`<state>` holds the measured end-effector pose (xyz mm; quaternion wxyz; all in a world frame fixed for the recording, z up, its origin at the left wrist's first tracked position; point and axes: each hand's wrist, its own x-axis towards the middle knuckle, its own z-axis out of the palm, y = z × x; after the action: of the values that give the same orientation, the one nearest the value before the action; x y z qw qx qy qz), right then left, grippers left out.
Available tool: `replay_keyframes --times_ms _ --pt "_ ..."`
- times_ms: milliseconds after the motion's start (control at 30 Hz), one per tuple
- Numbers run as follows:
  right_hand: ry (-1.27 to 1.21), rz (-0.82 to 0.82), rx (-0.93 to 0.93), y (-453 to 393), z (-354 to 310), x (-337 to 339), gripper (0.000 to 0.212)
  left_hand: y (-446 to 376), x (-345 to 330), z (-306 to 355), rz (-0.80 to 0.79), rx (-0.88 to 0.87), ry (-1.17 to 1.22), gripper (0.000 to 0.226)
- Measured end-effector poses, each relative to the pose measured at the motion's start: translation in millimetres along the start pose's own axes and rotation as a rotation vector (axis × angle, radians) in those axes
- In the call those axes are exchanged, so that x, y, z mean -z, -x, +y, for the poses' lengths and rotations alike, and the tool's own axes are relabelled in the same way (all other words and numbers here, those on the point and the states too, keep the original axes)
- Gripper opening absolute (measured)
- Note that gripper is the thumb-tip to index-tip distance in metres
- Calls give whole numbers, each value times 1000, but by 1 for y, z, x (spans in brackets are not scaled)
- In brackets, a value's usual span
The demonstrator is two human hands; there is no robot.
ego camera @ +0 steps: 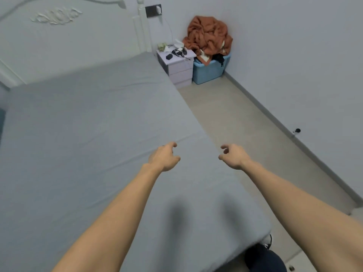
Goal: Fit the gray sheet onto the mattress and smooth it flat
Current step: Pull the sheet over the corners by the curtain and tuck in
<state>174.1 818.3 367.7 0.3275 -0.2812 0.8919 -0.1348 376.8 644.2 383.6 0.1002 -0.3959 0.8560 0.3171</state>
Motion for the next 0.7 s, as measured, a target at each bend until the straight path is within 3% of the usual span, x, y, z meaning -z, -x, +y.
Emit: replay_keyframes --times_ms 167,367,500,700 --pt "46 -29 87 -111 57 67 55 -83 -26 69 37 106 -42 57" --pt "113 -115 249 -261 123 165 52 -190 -83 208 152 357 45 58" --pt "171 -255 376 -310 127 230 51 -208 -101 297 212 477 153 60" --pt "258 -422 456 -333 145 305 50 -197 -101 373 294 675 316 61"
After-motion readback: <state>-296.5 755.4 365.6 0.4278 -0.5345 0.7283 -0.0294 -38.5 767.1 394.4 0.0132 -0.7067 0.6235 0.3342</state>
